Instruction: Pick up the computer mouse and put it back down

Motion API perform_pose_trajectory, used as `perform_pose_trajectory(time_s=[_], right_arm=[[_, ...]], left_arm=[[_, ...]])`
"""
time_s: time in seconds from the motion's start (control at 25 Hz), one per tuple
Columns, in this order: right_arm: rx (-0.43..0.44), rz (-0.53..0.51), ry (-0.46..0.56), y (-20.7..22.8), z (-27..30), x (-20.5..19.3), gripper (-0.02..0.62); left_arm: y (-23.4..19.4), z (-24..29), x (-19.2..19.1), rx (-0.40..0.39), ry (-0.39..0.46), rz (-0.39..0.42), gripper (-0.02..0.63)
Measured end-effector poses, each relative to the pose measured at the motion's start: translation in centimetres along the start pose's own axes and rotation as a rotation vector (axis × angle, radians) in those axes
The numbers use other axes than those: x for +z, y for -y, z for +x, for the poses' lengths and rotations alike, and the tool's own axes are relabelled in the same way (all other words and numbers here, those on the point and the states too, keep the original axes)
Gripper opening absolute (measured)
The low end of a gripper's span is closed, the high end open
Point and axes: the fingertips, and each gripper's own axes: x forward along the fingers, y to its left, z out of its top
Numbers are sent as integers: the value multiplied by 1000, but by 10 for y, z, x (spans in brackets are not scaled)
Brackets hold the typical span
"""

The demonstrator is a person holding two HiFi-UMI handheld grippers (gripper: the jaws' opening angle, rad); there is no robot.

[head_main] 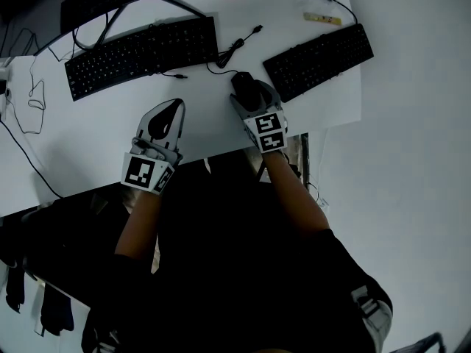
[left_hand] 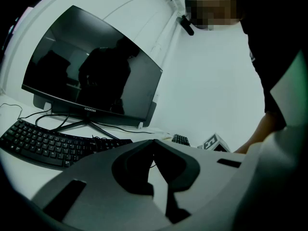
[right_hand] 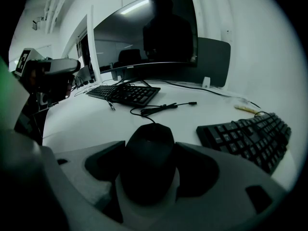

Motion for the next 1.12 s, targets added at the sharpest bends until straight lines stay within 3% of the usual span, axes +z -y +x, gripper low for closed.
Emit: perform_pose_trajectory(time_s=[0.2, 0.36, 0.64, 0.88, 1.04, 1.12], right_arm=[[47, 58, 43, 0, -7, 7, 324], [78, 87, 168, 2, -34, 36, 324], [128, 30, 387, 6, -105, 100, 313], [175, -21, 594, 8, -178, 165, 160], [194, -80, 745, 1, -227, 209, 24], [186, -77, 803, 4, -248, 221, 3]], left_arm=[[11, -2, 15, -7, 18, 21, -5], [18, -4, 32, -3, 44, 40, -5], [25, -14, 68, 20, 97, 35, -5], [36, -31, 112, 84, 173, 62, -5], [42, -48, 140, 121, 202, 90, -5], [47, -56, 152, 136, 213, 110, -5]])
